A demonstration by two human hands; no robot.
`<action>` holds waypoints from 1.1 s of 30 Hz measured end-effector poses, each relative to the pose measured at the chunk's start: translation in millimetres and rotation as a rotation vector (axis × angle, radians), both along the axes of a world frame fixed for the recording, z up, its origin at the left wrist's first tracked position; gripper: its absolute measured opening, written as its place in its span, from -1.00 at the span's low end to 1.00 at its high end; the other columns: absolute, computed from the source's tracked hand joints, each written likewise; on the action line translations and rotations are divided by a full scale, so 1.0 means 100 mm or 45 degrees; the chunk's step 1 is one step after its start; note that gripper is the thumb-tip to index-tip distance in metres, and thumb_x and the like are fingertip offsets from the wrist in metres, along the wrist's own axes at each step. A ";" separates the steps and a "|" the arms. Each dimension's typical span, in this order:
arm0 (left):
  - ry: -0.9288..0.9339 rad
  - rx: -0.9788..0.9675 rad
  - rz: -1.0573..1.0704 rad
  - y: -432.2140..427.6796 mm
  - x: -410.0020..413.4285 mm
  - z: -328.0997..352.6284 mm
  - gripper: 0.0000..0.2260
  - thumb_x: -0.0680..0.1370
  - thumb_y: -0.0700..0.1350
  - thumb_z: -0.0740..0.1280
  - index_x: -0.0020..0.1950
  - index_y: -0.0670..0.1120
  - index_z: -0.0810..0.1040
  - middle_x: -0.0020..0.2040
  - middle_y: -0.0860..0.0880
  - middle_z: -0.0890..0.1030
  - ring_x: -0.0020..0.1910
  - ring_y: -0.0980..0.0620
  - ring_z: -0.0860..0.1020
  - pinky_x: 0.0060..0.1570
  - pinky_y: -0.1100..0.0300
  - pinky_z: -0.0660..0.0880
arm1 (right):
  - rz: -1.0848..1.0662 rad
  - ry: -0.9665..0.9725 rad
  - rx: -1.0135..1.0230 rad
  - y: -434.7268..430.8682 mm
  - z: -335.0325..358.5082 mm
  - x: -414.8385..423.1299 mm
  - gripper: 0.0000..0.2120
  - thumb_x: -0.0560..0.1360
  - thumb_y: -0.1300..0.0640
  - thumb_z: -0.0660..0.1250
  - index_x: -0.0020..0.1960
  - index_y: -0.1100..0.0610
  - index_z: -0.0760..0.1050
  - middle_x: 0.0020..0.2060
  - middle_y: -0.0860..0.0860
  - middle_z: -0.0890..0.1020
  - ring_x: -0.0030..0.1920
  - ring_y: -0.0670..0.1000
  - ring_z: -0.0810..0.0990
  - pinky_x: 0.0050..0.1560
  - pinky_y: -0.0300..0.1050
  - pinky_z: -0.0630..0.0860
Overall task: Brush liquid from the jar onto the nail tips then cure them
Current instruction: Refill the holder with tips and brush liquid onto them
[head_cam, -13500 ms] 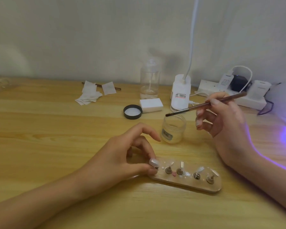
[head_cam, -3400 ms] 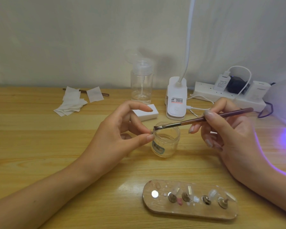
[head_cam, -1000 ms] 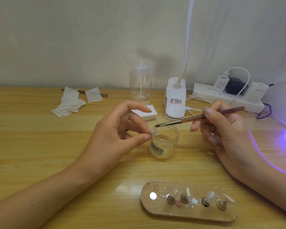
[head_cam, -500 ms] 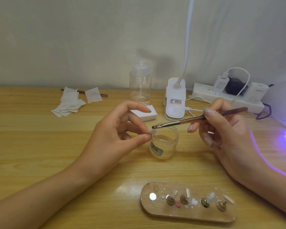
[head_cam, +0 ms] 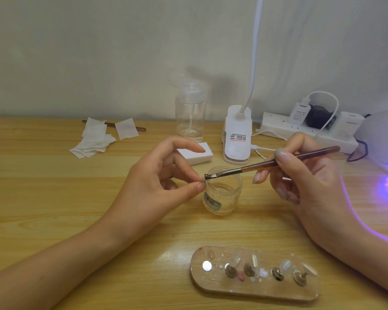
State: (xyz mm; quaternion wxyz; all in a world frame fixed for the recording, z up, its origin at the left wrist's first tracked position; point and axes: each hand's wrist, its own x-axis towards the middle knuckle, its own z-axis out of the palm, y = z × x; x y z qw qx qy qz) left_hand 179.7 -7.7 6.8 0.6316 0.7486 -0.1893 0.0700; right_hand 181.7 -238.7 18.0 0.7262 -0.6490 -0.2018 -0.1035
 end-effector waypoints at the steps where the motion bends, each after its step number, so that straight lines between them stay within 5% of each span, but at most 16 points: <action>1: 0.000 0.000 -0.001 0.00 0.00 0.00 -0.59 0.44 -0.29 0.52 0.17 0.09 0.56 -0.24 0.03 0.63 -0.18 0.11 0.66 -0.28 0.10 0.50 | -0.001 -0.001 -0.002 0.00 0.00 0.00 -0.84 0.48 0.01 0.33 -0.24 -0.02 0.40 -0.36 0.16 0.65 -0.53 0.13 0.18 -0.52 -0.39 0.26; 12: -0.018 -0.013 -0.016 0.01 0.01 -0.01 -0.59 0.42 -0.25 0.55 0.13 0.14 0.57 -0.24 0.03 0.62 -0.18 0.07 0.64 -0.30 0.12 0.48 | -0.082 0.010 -0.039 -0.03 -0.02 0.01 -0.82 0.53 0.12 0.28 -0.23 0.04 0.38 -0.39 0.17 0.64 -0.55 -0.05 0.29 -0.52 -0.38 0.25; 33: -0.036 0.008 -0.006 0.01 0.01 -0.01 -0.59 0.45 -0.30 0.52 0.16 0.10 0.56 -0.24 0.04 0.63 -0.18 0.12 0.65 -0.31 0.09 0.48 | -0.175 -0.086 -0.022 -0.32 0.18 0.19 -0.75 0.51 0.22 0.18 -0.31 0.00 0.34 -0.53 0.03 0.51 -0.58 -0.01 0.40 -0.59 -0.33 0.22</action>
